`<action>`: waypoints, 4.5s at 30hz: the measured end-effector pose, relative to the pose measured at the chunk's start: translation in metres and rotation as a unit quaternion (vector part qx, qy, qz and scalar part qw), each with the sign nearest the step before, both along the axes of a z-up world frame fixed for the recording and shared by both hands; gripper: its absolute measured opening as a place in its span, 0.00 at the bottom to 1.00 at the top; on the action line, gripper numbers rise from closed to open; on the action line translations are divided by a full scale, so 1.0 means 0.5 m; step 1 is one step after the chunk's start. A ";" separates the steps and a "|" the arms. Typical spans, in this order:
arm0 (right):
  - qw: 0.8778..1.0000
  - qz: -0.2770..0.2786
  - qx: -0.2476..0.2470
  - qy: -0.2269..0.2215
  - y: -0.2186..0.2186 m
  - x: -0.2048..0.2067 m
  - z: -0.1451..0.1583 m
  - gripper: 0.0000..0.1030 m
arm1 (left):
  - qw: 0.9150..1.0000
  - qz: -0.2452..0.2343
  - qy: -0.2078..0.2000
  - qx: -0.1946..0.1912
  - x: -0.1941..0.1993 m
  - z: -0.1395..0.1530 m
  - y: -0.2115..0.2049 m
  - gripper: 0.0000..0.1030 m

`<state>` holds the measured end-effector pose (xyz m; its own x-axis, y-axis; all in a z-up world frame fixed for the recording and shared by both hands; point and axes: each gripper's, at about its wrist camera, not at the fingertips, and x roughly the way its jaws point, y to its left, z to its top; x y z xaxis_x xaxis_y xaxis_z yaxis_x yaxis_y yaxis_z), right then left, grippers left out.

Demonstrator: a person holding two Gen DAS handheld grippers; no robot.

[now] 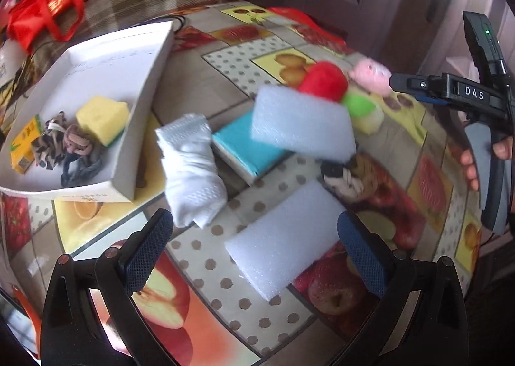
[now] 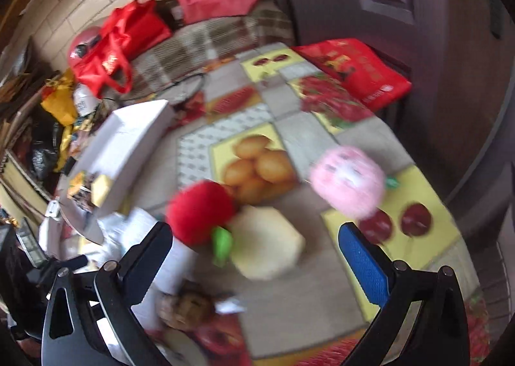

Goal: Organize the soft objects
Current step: 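Grasp a white foam block with the left tool while the right tool grasps the pink plush pig, then carry the foam block and pink pig over the white tray with both tools, then open both tools to drop the foam block and pig into the tray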

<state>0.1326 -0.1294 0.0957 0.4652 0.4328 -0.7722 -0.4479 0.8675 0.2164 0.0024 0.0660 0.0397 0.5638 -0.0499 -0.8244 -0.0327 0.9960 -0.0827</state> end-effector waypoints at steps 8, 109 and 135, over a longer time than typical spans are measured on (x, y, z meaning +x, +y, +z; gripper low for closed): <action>0.998 -0.013 -0.048 -0.027 -0.053 0.008 -0.022 1.00 | 0.998 -0.048 0.021 0.047 0.009 -0.027 -0.044 1.00; 0.963 0.233 0.106 -0.086 0.343 -0.080 0.275 0.54 | 0.949 0.280 -0.142 0.021 -0.085 0.300 0.343 0.66; 0.976 0.210 0.056 0.012 0.553 0.039 0.095 0.55 | 0.942 0.330 -0.027 -0.048 0.106 0.136 0.522 0.66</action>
<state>0.1521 0.1470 0.1435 0.2111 0.6639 -0.7174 -0.7522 0.5790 0.3145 0.0551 0.3269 0.1078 0.5396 0.2536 -0.8028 -0.6354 0.7482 -0.1907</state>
